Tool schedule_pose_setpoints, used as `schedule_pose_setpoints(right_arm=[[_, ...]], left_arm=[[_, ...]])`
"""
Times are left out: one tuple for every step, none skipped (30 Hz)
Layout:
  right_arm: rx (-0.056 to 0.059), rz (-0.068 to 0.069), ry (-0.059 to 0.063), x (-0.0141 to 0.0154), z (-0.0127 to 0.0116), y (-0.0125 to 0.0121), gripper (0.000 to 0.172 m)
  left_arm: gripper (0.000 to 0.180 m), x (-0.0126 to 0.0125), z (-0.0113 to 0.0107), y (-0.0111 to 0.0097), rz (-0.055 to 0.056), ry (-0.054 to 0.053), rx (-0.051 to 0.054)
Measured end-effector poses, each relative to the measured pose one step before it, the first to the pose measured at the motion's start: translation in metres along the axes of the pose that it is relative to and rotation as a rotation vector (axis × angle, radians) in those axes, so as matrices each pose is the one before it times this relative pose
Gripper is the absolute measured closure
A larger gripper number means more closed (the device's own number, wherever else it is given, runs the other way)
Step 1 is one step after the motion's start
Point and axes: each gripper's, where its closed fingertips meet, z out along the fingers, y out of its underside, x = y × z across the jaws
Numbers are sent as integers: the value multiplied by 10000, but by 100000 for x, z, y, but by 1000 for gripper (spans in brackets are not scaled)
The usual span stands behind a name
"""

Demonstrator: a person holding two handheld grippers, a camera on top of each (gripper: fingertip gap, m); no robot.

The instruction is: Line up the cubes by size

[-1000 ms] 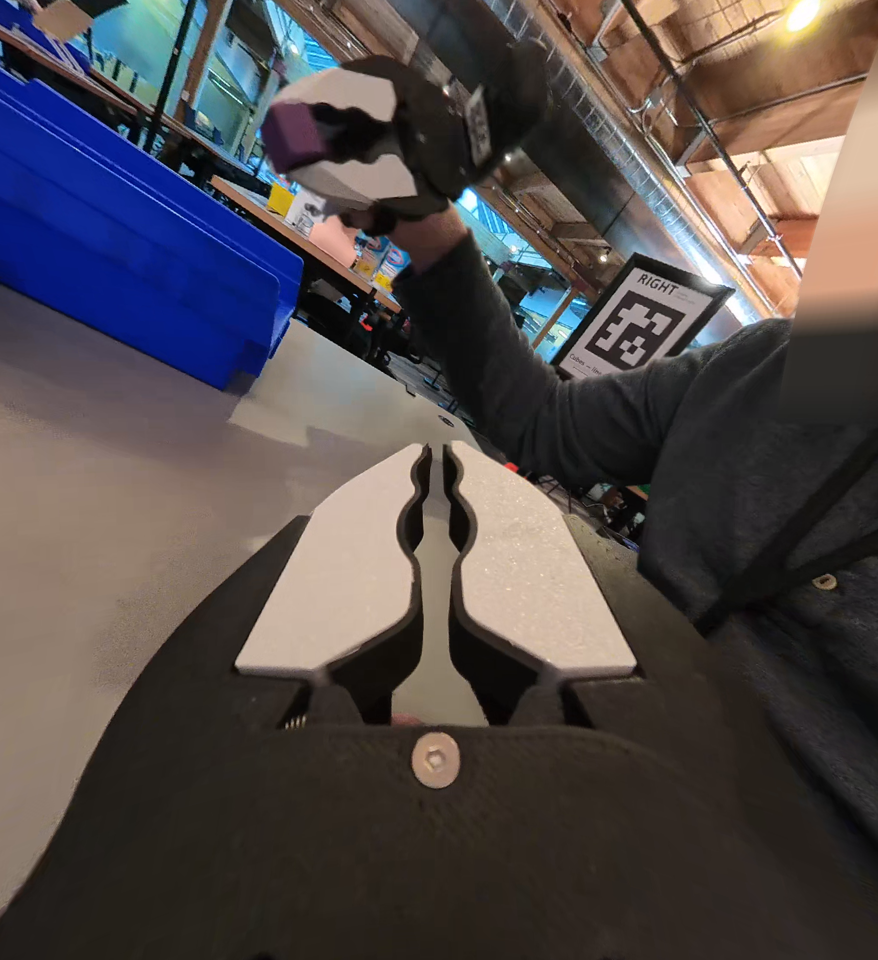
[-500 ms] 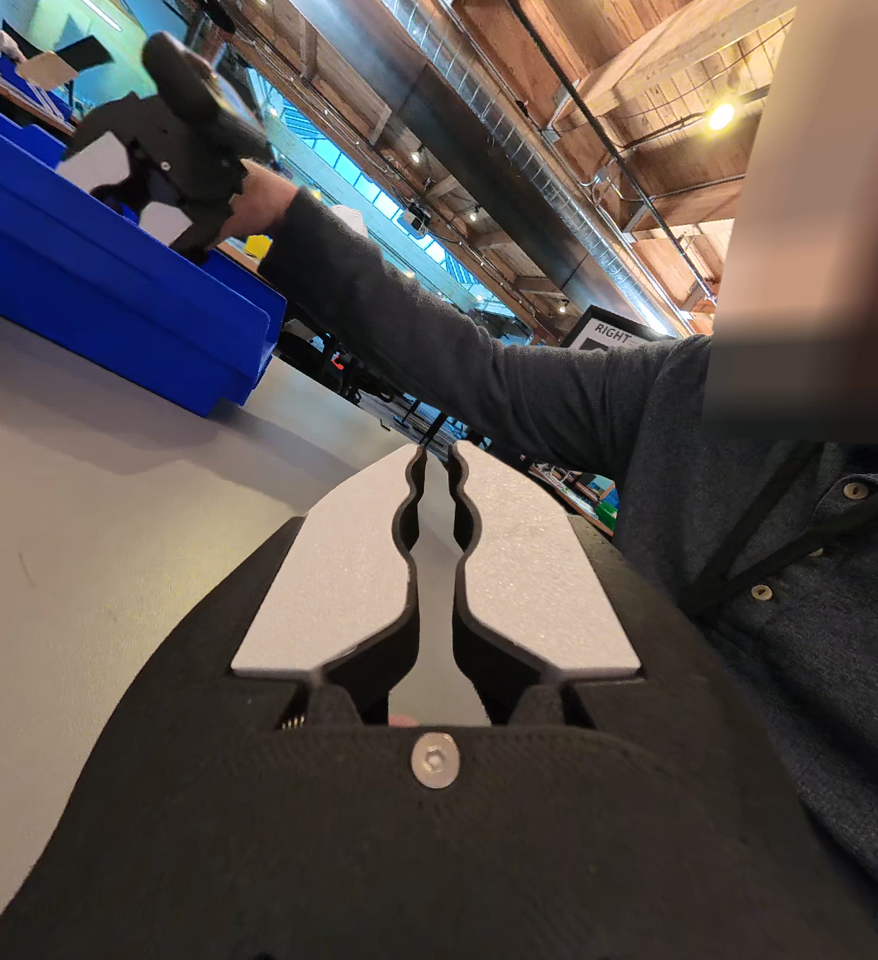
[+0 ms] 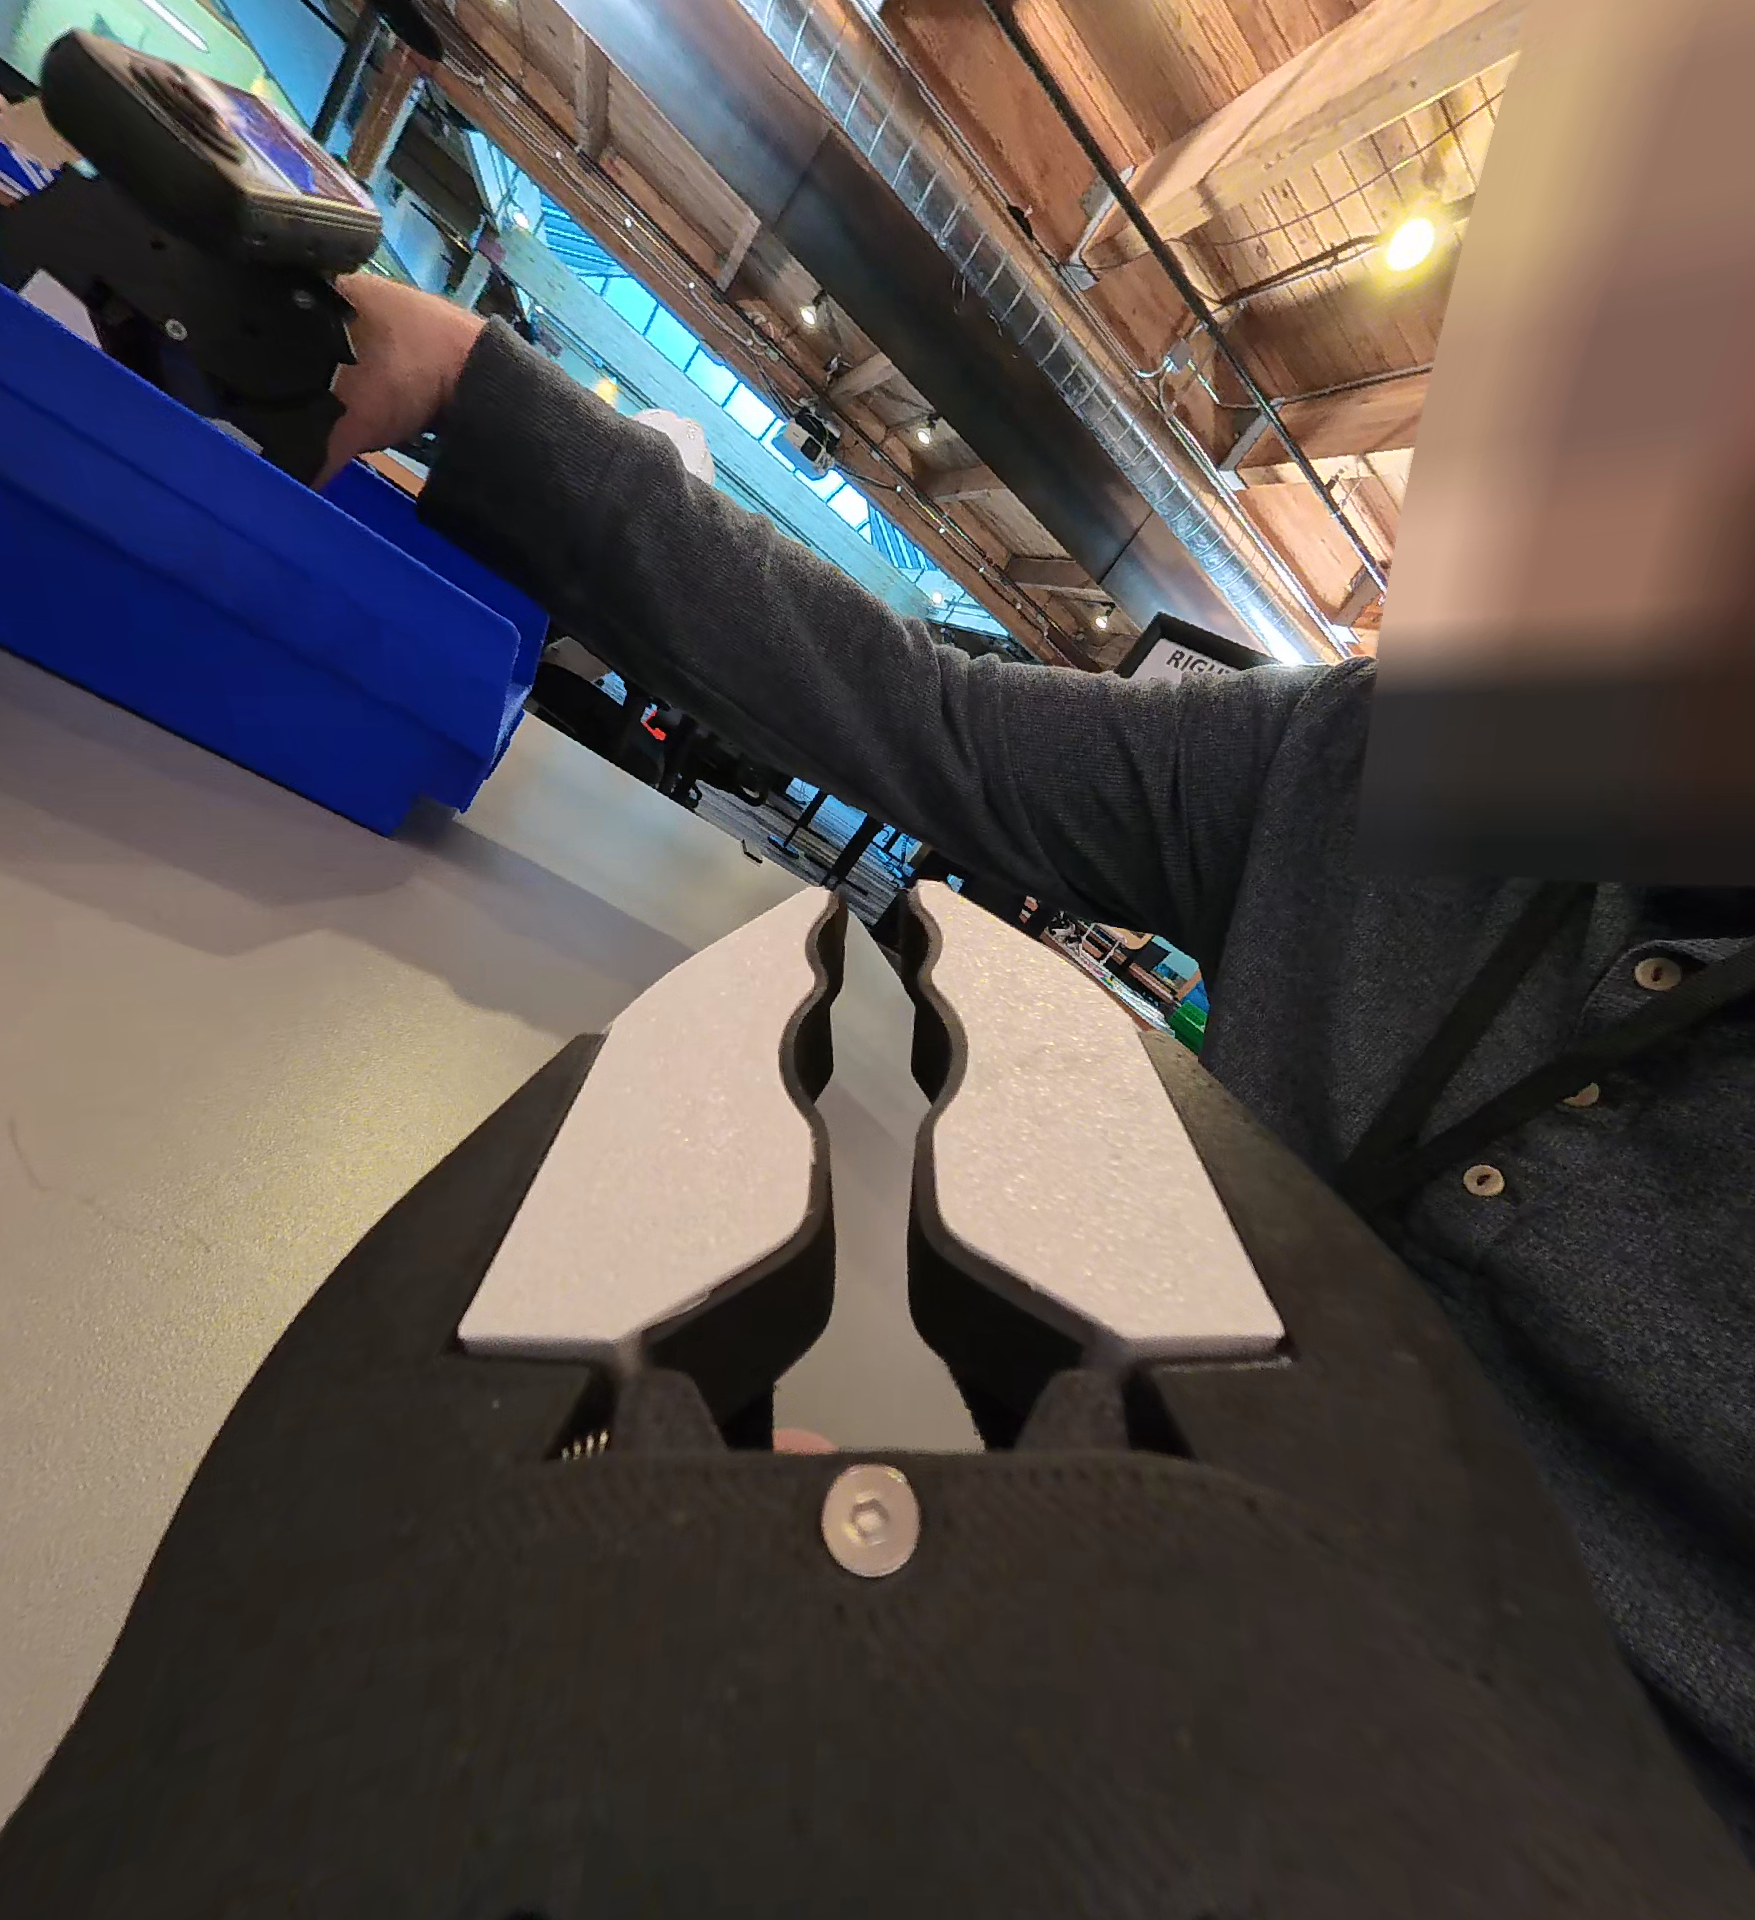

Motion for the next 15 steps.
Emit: schedule_pose_setpoints(right_arm=[[-24,-38,-12,2,-10,-49,144],[-79,-41,41,82,7,68,143],[-119,-46,-7,7,27,120,144],[-106,-27,-32,-9,-20,96,143],[-158,-35,-11,22,9,203,143],[-67,-25,19,82,6,109,143],[23,-6,-16,7,8,-9,143],[31,21,-55,-65,26,-64,143],[-38,-36,-40,-64,11,4,143],[-56,-59,-8,-7,-11,4,143],[-28,-16,-20,-6,4,-35,143],[-24,11,-75,-56,11,-32,143],[-52,7,-68,-62,38,11,143],[-19,-20,39,98,42,-33,143],[4,-6,38,80,37,-45,141]], left_arm=[[171,18,19,4,9,14,-4],[171,6,11,24,10,4,-9],[171,10,23,17,3,5,-11],[171,-11,32,20,-3,2,-14],[171,1,6,9,7,4,-5],[171,4,9,6,7,0,2],[171,12,8,5,1,10,-2],[171,-5,17,6,-2,7,-8],[171,15,14,16,1,12,-7],[171,17,14,13,6,11,-11],[171,20,13,15,9,16,-12],[171,9,18,29,5,10,-15],[171,9,23,16,3,5,-11],[171,9,4,13,1,8,-7],[171,20,6,4,2,18,-11]])
